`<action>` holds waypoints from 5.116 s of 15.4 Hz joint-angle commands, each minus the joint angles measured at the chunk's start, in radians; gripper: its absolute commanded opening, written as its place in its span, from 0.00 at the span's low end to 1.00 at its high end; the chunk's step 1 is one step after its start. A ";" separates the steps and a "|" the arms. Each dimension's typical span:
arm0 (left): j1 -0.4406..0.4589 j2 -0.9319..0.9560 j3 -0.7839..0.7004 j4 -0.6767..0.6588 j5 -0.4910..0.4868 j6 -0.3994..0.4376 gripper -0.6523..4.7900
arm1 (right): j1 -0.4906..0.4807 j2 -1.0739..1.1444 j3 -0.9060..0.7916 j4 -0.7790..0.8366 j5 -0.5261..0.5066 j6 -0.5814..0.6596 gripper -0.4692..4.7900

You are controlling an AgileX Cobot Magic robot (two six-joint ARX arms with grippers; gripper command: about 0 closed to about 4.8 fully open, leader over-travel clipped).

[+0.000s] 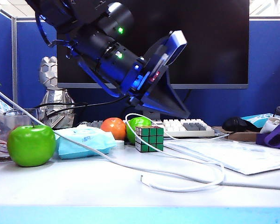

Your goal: Pick up the Type-C charging cable and the charging base, insert one end of the Type-C charger into the corresponding slot on the base, and finally place the plugged-in charger back on the table.

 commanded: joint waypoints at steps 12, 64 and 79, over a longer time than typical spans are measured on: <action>0.001 0.014 0.002 -0.437 -0.187 1.098 0.47 | 0.002 -0.005 0.006 0.025 -0.006 0.000 0.09; 0.024 0.319 0.583 -0.659 -0.432 -0.527 0.11 | 0.001 -0.122 0.006 0.223 0.162 0.001 0.09; 0.013 0.419 0.581 -0.635 -0.315 -0.530 0.40 | 0.001 -0.120 0.006 0.201 0.154 0.001 0.09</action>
